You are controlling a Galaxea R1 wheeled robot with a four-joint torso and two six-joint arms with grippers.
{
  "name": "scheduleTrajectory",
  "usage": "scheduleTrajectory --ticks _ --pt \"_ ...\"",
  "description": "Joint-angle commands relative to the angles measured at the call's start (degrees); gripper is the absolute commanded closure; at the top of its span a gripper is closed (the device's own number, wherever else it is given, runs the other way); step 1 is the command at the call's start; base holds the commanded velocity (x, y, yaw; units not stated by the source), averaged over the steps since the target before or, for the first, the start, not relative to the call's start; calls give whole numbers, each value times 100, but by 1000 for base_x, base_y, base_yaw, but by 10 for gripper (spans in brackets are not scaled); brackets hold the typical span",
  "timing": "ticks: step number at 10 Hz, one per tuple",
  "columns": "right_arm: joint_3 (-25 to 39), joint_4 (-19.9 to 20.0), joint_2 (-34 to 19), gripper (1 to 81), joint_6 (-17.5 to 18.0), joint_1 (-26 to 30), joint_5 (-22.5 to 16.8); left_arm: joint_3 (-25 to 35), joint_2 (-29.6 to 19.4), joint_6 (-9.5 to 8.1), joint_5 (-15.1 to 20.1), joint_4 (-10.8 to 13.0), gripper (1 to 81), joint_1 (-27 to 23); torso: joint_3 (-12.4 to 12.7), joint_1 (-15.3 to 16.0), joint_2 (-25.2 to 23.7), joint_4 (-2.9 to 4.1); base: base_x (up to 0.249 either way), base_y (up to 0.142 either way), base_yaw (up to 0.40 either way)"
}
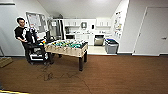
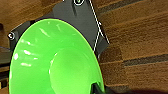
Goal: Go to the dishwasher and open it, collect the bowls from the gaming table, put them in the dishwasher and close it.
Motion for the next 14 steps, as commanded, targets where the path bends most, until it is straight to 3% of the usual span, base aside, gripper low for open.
scheduleTrajectory --ticks 1,3,10,14 --pt "10 -48 -156 811 -14 204 -331 -11 -139 42 260 67 811 -209 0 0 0 0 0 0 -356" --pt "10 -48 -147 811 -14 196 -322 -11 -148 42 260 59 811 -209 0 0 0 0 0 0 -222" --pt "10 -57 -138 811 -22 240 -348 -11 -140 42 260 58 811 -209 0 0 0 0 0 0 0" --pt "2 -57 -129 811 -22 240 -348 -11 -139 42 260 58 811 -209 2 -13 -6 0 111 0 0"
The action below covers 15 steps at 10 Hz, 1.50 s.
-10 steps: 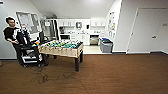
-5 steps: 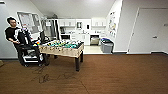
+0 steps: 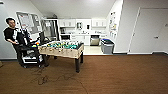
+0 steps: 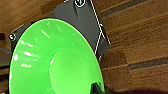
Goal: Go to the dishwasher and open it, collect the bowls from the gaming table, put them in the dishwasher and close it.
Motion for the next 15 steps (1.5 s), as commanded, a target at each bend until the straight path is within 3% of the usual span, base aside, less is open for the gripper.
scheduleTrajectory --ticks 1,8,15 --pt "-4 -54 -148 811 -20 162 -329 -16 -135 40 256 56 811 -212 0 0 0 0 136 0 0" --pt "-4 -54 -139 811 -11 135 -320 -24 -118 40 256 56 811 -212 0 0 0 0 139 0 0" --pt "-21 -54 -121 811 -20 144 -329 -24 -109 40 256 56 811 -212 0 0 0 0 166 -88 0"
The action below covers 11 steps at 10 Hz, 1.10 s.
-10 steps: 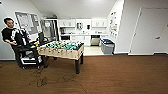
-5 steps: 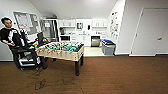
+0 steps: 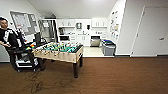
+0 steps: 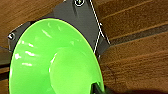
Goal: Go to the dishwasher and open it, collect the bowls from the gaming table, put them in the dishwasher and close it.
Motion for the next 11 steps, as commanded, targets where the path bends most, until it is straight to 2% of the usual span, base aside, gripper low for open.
scheduleTrajectory --ticks 1,8,11 --pt "23 -54 -143 811 -20 196 -352 -22 -157 40 254 56 811 -212 0 0 0 0 169 -92 0" --pt "23 -45 -143 811 -20 188 -352 -22 -165 40 254 56 811 -212 0 -2 0 0 169 -88 0" --pt "23 -45 -143 811 -20 187 -352 -22 -157 40 254 65 811 -212 0 2 0 0 169 0 0"
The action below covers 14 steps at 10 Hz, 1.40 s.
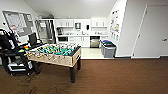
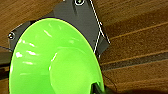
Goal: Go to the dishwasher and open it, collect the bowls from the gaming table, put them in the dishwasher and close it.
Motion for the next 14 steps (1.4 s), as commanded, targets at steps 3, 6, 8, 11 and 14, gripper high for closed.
scheduleTrajectory --ticks 3,6,8,11,14 --pt "27 -45 -169 811 -20 198 -332 -13 -133 40 256 65 811 -201 0 2 5 0 169 0 0" --pt "19 -45 -169 811 -11 198 -332 -22 -124 40 256 65 811 -201 0 0 2 0 169 0 0" --pt "19 -45 -169 811 -11 198 -332 -22 -116 40 256 65 811 -201 0 2 5 0 176 0 0" --pt "1 -45 -169 811 -11 198 -324 -22 -116 40 256 65 811 -201 0 -2 5 0 190 -51 0" --pt "1 -45 -160 811 -11 198 -324 -14 -116 40 256 65 811 -201 0 -5 2 0 190 -80 0"
